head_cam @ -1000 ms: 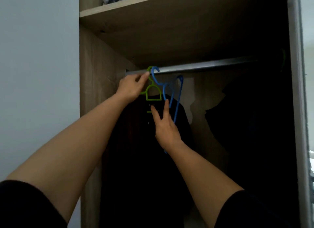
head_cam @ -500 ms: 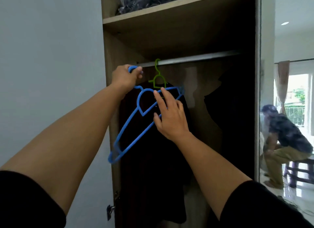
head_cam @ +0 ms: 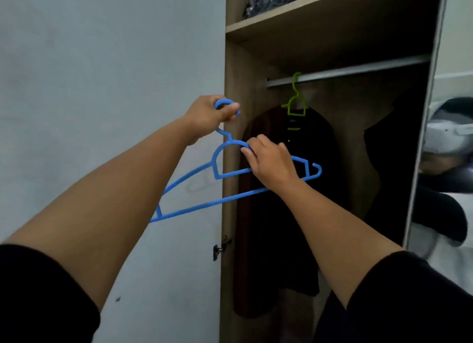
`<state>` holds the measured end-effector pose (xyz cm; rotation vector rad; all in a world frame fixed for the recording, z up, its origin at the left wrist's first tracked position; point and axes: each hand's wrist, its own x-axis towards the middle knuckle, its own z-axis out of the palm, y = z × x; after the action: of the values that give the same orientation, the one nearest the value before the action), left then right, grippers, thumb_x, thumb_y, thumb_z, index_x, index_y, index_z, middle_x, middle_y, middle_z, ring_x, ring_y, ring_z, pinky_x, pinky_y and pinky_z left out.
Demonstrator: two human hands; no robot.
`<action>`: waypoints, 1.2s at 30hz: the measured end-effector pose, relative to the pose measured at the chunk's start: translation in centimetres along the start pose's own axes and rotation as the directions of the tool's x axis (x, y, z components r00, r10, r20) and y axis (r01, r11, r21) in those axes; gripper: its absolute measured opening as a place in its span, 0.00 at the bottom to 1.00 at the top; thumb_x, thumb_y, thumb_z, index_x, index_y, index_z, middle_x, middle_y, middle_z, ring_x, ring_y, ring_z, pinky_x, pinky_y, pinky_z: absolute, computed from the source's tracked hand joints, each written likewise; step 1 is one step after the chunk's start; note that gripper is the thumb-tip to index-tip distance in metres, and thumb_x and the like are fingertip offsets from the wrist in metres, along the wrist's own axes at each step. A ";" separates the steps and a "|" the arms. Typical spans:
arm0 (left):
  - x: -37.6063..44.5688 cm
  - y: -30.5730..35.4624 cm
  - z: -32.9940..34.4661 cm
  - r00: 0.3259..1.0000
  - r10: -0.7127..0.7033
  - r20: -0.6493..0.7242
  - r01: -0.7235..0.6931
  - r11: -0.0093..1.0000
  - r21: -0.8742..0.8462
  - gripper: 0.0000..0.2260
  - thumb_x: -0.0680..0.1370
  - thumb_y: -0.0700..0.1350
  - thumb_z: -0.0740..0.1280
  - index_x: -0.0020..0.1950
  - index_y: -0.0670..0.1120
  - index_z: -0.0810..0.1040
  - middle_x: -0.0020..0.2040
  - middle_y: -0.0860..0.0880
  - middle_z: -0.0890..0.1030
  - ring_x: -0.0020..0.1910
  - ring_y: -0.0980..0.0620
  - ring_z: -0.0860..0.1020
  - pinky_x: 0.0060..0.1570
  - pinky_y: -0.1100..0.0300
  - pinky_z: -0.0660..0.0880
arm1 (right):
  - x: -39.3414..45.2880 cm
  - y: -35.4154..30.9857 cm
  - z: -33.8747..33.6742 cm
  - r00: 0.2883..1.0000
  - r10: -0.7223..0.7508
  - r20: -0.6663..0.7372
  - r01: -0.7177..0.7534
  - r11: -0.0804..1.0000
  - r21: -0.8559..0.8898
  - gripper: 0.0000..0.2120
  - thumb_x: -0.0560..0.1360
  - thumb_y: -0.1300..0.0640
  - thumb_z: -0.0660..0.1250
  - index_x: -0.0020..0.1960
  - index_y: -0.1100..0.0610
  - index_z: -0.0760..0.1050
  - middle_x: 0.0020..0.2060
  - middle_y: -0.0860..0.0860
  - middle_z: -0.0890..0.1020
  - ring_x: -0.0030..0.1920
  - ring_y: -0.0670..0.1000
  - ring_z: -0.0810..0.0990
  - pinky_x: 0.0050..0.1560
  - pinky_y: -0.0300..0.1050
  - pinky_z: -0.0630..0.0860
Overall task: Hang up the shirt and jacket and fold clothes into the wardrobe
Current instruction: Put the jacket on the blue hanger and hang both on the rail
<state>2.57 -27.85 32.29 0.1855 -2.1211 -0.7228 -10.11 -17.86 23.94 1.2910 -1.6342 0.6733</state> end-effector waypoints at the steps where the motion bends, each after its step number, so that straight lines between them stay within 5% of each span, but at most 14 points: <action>1: -1.1 0.3 -0.4 0.999 -0.028 -0.027 0.029 0.999 0.018 0.10 0.79 0.51 0.63 0.51 0.46 0.78 0.43 0.52 0.80 0.44 0.57 0.79 0.40 0.68 0.72 | -0.3 -0.6 -0.2 1.000 -0.011 0.011 0.011 0.998 0.055 0.17 0.81 0.50 0.55 0.52 0.61 0.76 0.45 0.56 0.78 0.41 0.60 0.78 0.39 0.50 0.67; 7: -9.1 1.6 -2.9 0.957 -0.279 -0.077 0.289 0.933 0.214 0.13 0.76 0.55 0.65 0.50 0.47 0.80 0.45 0.52 0.82 0.45 0.56 0.80 0.46 0.63 0.72 | -2.7 -3.3 -2.0 0.993 0.059 0.103 -0.083 0.966 0.245 0.16 0.82 0.48 0.50 0.52 0.59 0.69 0.41 0.57 0.80 0.41 0.61 0.77 0.36 0.49 0.66; 13: -19.4 3.6 -6.9 0.883 -0.452 -0.124 0.433 0.685 0.586 0.06 0.78 0.52 0.65 0.48 0.51 0.79 0.40 0.55 0.79 0.42 0.55 0.77 0.44 0.65 0.71 | -5.6 -8.5 -3.8 0.979 -0.025 0.204 -0.085 0.853 0.515 0.13 0.82 0.49 0.52 0.51 0.59 0.67 0.33 0.53 0.74 0.36 0.58 0.74 0.34 0.48 0.67; 20: -29.4 9.0 -15.2 0.789 -0.429 -0.440 0.610 0.459 0.646 0.08 0.79 0.49 0.63 0.51 0.48 0.80 0.42 0.51 0.78 0.42 0.51 0.73 0.41 0.63 0.68 | -5.8 -19.7 -8.1 0.932 -0.352 0.093 0.175 0.658 0.733 0.23 0.79 0.44 0.58 0.71 0.49 0.60 0.36 0.49 0.72 0.39 0.55 0.74 0.41 0.45 0.70; 26: -37.8 14.3 -22.8 0.691 -0.340 -0.638 0.721 0.267 0.640 0.07 0.79 0.46 0.62 0.49 0.50 0.80 0.44 0.52 0.78 0.42 0.54 0.72 0.39 0.66 0.65 | -4.9 -31.4 -11.8 0.886 -0.463 -0.027 0.256 0.440 0.861 0.24 0.79 0.49 0.62 0.72 0.49 0.60 0.30 0.44 0.66 0.36 0.54 0.71 0.40 0.46 0.69; 36: -49.7 21.6 -32.3 0.525 -0.299 -0.797 0.837 0.011 0.547 0.11 0.79 0.48 0.64 0.56 0.44 0.80 0.43 0.50 0.77 0.43 0.51 0.72 0.45 0.60 0.66 | -5.8 -48.4 -17.6 0.817 -0.541 -0.201 0.302 0.105 0.948 0.23 0.79 0.54 0.62 0.72 0.51 0.60 0.49 0.57 0.80 0.46 0.56 0.79 0.51 0.47 0.75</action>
<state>60.96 -5.29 24.79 1.8908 -1.5628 0.3078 41.48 -15.04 20.61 2.7082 -0.6727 1.2912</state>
